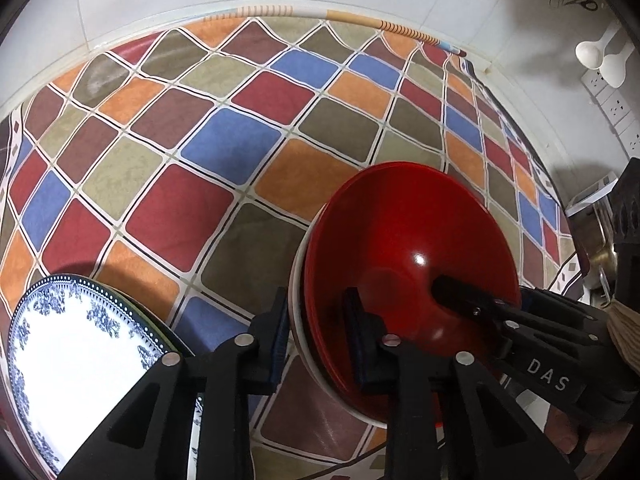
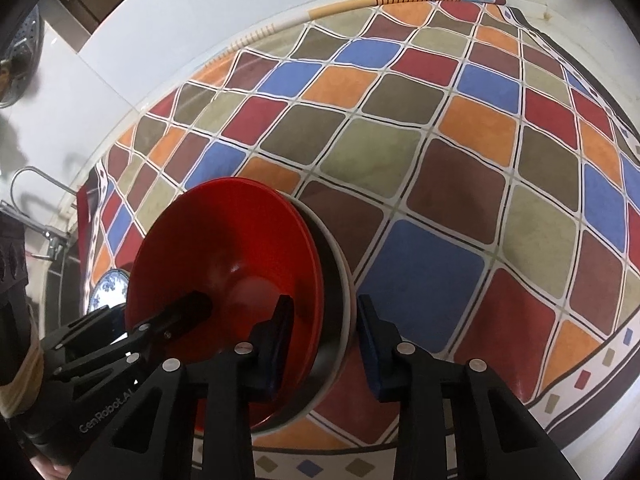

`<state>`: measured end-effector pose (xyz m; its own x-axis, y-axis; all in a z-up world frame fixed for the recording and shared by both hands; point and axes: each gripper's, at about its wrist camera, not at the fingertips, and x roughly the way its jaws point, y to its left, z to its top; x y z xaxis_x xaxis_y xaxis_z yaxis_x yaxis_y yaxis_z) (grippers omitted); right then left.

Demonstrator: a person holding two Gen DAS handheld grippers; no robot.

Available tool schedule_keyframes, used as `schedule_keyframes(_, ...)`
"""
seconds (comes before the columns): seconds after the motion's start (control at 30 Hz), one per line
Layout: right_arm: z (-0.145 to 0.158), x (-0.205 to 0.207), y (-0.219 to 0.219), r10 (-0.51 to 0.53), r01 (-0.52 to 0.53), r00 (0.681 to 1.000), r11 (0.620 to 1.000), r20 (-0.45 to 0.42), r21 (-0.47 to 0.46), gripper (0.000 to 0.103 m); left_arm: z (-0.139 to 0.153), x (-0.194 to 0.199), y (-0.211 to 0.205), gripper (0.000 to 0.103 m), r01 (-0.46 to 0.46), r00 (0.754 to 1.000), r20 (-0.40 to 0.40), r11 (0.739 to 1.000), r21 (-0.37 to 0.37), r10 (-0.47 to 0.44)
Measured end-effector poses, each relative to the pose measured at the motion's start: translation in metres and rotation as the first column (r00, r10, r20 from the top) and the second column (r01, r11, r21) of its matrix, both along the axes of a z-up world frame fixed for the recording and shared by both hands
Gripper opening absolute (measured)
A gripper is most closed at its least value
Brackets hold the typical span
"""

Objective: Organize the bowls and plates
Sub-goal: 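Grip the nested bowl stack with both tools and carry it onto the plate stack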

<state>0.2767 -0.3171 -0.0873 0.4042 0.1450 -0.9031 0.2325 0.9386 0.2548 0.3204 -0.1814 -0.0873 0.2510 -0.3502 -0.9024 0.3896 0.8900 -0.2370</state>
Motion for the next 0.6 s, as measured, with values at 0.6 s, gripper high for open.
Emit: schedule_keyframes(0.6, -0.0035, 0.0033, -0.0010, -0.026, 0.026, 0.999, 1.000, -0.030, 0.001, 0.029, 0.0059, -0.0008, 0.0050, 0.024, -0.013, 1.000, -0.006, 1.000, 0.006, 0.013)
